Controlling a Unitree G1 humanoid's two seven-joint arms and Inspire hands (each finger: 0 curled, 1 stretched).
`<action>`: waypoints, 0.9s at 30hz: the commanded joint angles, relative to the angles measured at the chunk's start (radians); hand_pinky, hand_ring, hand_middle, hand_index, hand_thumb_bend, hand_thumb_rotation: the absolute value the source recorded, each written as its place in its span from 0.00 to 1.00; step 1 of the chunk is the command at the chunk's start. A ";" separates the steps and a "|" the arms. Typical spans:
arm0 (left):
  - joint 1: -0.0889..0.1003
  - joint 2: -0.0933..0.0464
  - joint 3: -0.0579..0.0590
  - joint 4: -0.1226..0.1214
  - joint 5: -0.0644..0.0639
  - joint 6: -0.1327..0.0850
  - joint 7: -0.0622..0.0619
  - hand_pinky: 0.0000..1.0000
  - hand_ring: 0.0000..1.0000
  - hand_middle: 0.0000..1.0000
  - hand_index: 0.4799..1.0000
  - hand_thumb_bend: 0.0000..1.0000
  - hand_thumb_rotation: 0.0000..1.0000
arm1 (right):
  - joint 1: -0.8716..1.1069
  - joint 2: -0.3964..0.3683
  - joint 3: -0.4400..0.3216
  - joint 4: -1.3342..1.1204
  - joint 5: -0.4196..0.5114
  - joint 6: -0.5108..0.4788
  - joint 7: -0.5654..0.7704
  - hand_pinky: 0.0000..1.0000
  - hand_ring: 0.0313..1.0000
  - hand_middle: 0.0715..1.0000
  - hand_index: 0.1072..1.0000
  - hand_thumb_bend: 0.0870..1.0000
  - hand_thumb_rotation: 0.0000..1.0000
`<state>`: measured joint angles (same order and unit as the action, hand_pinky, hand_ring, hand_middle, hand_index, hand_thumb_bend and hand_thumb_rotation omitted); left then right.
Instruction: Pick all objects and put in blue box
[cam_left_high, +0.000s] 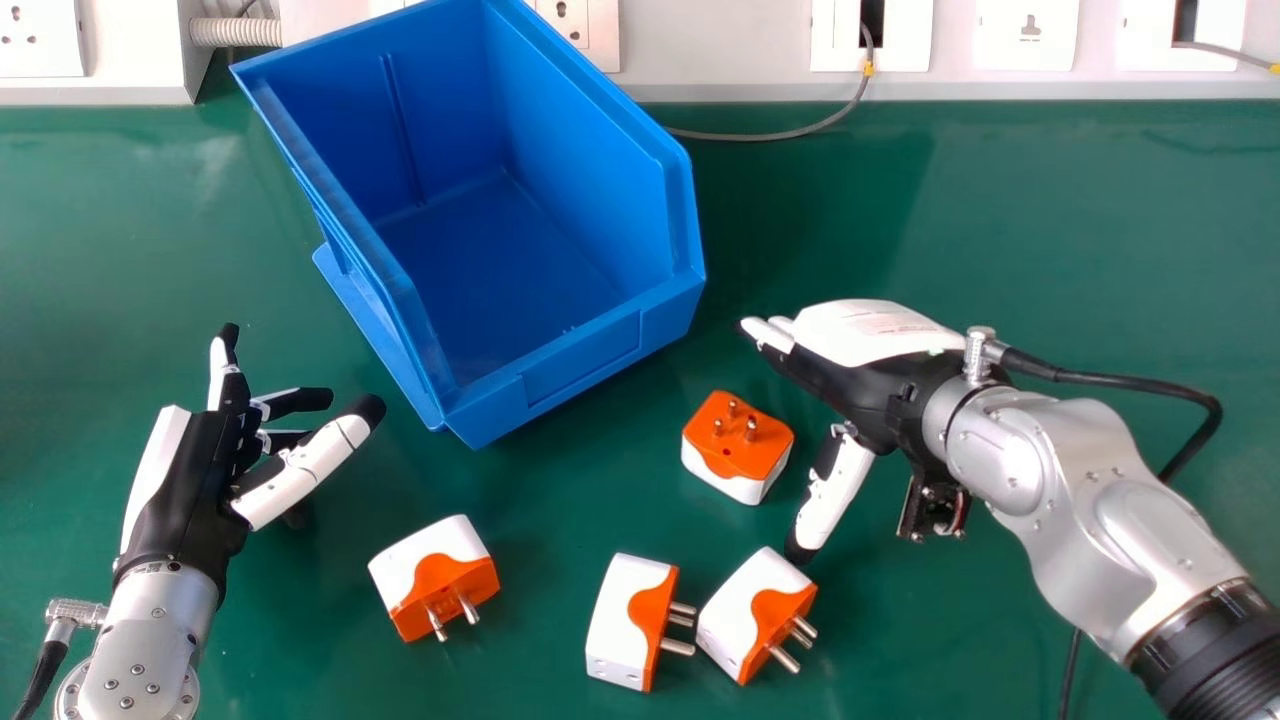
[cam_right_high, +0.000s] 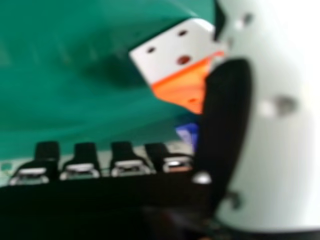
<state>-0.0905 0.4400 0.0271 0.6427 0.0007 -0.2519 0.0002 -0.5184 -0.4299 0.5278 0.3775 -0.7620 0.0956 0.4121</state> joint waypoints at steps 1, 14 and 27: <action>0.083 -0.060 -0.069 0.063 0.045 0.098 -0.073 0.54 0.65 0.79 0.69 0.77 0.53 | 0.001 0.006 0.008 -0.011 -0.017 -0.019 -0.031 1.00 1.00 1.00 1.00 1.00 0.23; 0.082 -0.059 -0.070 0.063 0.046 0.097 -0.073 0.54 0.65 0.79 0.69 0.77 0.53 | 0.020 0.057 0.082 0.105 -0.025 -0.223 -0.165 1.00 1.00 1.00 1.00 1.00 0.19; 0.083 -0.059 -0.076 0.059 0.054 0.095 -0.069 0.55 0.65 0.79 0.69 0.77 0.54 | -0.103 0.136 0.170 0.438 -0.083 -0.275 -0.254 1.00 1.00 1.00 0.97 0.99 0.06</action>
<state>-0.0814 0.4401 0.0251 0.6441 0.0013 -0.2470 0.0003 -0.6325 -0.3007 0.6667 0.7395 -0.8003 -0.2012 0.1502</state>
